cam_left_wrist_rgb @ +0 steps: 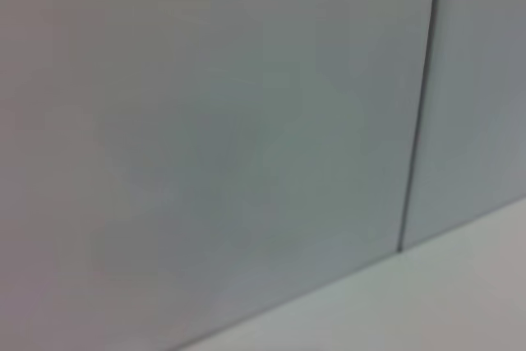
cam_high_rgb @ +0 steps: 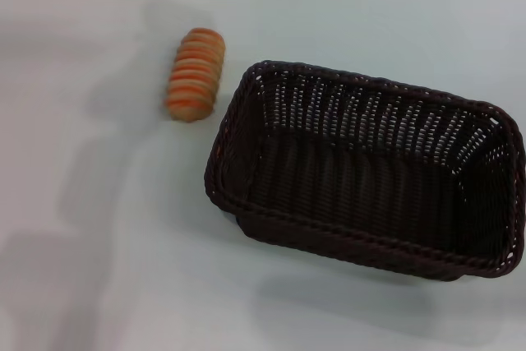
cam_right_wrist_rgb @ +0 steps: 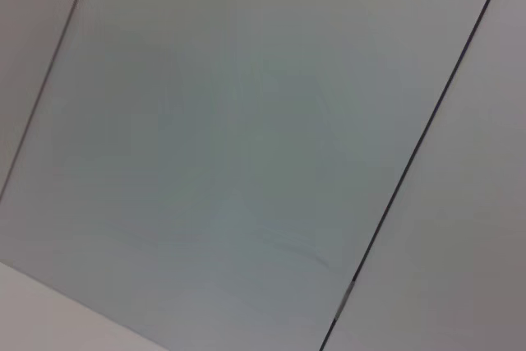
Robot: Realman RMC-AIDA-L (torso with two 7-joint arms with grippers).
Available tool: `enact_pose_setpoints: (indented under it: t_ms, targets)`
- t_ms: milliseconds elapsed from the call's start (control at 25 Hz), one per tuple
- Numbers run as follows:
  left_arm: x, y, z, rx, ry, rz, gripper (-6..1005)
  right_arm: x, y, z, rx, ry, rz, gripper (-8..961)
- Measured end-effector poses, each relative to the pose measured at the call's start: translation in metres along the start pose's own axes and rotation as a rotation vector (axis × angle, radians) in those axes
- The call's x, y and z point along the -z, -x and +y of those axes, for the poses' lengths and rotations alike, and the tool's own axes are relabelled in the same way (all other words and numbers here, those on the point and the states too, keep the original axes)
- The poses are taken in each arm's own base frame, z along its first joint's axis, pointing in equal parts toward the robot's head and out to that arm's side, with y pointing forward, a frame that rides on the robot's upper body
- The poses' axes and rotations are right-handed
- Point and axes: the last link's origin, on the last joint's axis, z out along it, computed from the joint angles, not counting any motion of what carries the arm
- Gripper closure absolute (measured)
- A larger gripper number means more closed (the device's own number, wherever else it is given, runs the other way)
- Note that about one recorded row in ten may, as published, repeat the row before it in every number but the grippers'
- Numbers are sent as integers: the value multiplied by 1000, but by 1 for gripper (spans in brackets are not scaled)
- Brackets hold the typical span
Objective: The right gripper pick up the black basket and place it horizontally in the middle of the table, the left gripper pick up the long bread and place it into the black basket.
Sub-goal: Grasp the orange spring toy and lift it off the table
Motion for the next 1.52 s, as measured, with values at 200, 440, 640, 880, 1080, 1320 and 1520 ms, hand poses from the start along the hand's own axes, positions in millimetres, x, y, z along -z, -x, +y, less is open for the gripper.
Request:
enact_pose_setpoints:
  t_ms: [200, 440, 640, 880, 1080, 1320, 1520]
  targets:
    - [-19, -7, 0, 40, 45, -73, 144, -1, 1, 6, -4, 20, -1, 377]
    - [-47, -8, 7, 38, 82, -188, 144, -7, 12, 21, 49, 73, 14, 377]
    - [-53, -7, 7, 41, 84, -205, 144, -11, 15, 30, 54, 96, 16, 376]
    - [-84, 16, 7, 61, 98, -321, 144, -13, 21, 32, 64, 106, 0, 377]
    - [-95, 33, 7, 70, 105, -378, 144, -14, 30, 35, 75, 116, -23, 378]
    - [-108, 53, 7, 83, 109, -427, 143, -18, 39, 44, 78, 142, -49, 377]
    - [-109, 58, 8, 80, 111, -437, 143, -8, 33, 30, 21, 52, -23, 377]
